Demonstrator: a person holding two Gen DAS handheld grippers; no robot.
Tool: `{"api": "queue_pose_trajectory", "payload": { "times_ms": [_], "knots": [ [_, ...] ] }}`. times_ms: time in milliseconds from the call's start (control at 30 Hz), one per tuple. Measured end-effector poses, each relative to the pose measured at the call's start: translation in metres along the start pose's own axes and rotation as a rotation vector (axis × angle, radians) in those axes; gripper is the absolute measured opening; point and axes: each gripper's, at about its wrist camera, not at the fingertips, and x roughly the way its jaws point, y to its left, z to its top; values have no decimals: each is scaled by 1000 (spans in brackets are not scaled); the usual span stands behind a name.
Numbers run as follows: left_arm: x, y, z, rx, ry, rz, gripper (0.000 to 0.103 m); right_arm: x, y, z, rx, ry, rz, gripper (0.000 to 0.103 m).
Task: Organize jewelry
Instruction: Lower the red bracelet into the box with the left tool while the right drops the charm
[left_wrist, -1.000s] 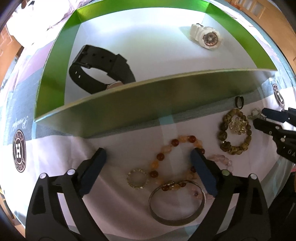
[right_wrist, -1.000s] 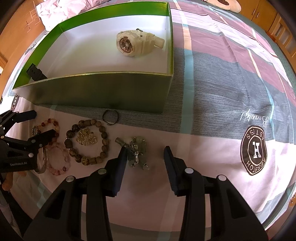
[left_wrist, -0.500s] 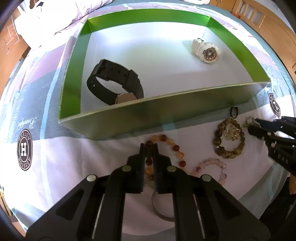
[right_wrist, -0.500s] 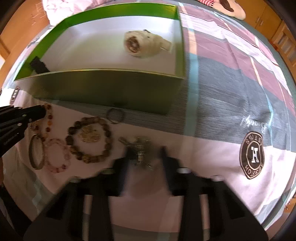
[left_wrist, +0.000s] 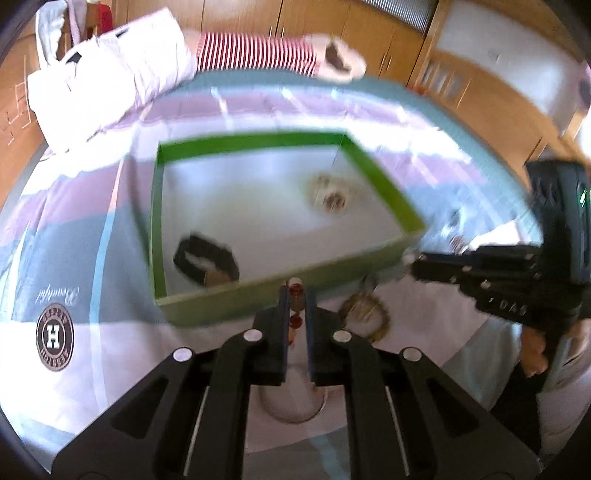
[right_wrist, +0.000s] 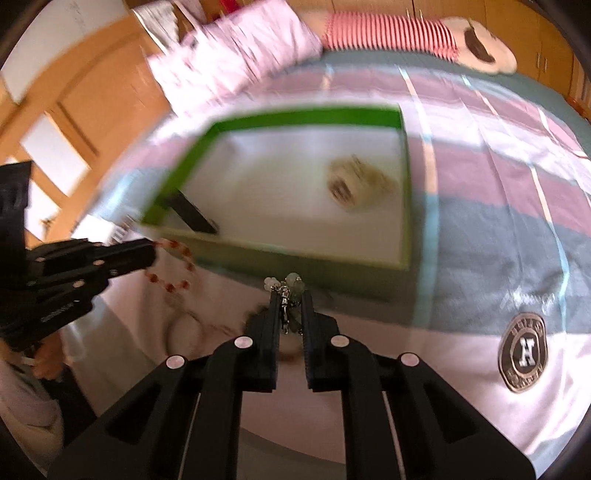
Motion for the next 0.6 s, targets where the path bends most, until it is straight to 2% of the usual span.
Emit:
{"api": "queue_pose_trajectory", "payload": {
  "times_ms": [100, 200, 400, 600],
  "knots": [
    [-10, 5, 16, -42, -69, -39, 8, -14, 1, 18, 19, -106, 17, 11],
    [-1, 10, 32, -64, -76, -9, 8, -13, -3, 31, 58, -158, -5, 11],
    [25, 24, 40, -132, -68, 8, 8, 14, -29, 31, 142, -107, -73, 11],
    [36, 34, 54, -190, -81, -20, 8, 25, -36, 33, 161, -104, -75, 11]
  ]
}}
